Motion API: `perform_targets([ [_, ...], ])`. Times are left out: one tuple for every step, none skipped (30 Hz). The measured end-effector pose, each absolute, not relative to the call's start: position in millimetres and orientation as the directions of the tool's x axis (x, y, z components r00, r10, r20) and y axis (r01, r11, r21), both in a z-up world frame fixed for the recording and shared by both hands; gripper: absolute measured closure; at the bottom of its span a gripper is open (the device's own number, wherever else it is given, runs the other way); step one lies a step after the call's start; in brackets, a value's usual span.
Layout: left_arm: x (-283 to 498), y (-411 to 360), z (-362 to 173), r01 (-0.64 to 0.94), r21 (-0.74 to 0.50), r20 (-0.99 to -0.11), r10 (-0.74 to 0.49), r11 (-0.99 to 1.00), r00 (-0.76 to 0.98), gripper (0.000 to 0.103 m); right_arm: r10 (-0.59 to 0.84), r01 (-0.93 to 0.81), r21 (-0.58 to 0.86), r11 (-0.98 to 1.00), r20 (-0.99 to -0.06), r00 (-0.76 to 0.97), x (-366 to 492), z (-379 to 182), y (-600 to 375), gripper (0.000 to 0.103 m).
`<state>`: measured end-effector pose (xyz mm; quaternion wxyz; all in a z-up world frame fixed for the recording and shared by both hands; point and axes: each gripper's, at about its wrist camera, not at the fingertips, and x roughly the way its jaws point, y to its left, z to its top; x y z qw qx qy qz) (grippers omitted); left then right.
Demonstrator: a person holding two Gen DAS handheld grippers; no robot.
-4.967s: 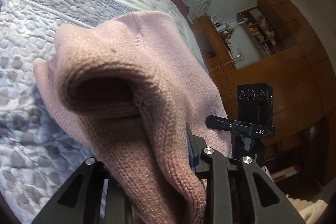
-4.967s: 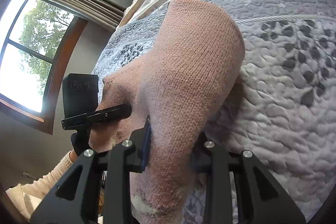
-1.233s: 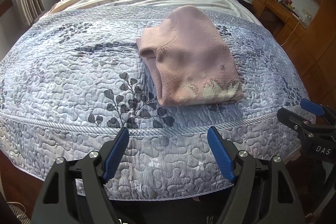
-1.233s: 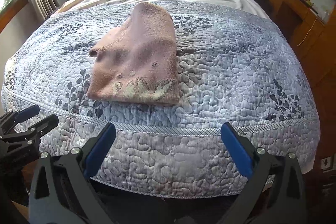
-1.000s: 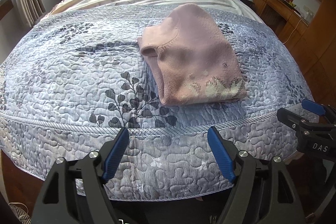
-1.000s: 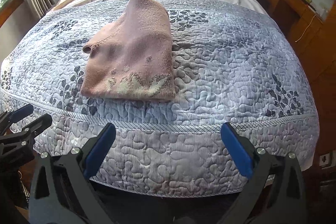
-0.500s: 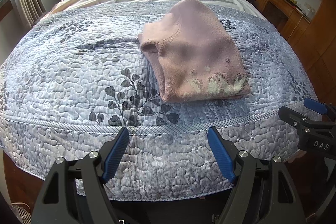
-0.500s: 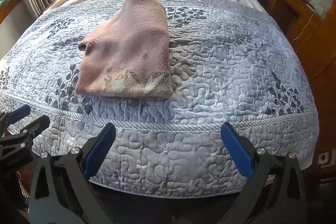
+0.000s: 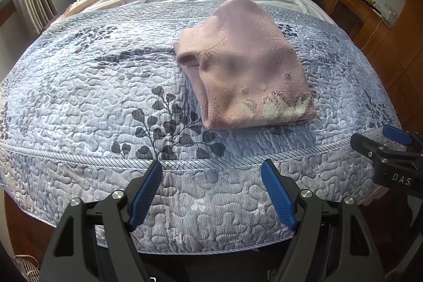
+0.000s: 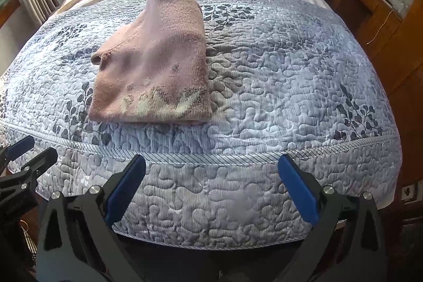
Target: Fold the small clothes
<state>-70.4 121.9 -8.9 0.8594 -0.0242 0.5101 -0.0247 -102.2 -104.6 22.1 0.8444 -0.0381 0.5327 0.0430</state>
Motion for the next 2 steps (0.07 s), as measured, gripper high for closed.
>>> perform_targets([
  [-70.3, 122.1, -8.9, 0.019, -0.067, -0.876, -0.068, 0.998, 0.478, 0.025, 0.033, -0.113, -0.018, 0.993, -0.903, 0.427, -102.1, 21.7, -104.8, 0.003],
  [-70.0, 122.3, -9.1, 0.020, -0.066, -0.876, -0.068, 0.998, 0.478, 0.025, 0.033, -0.112, -0.016, 0.994, -0.904, 0.426, -101.8, 21.4, -105.1, 0.003],
])
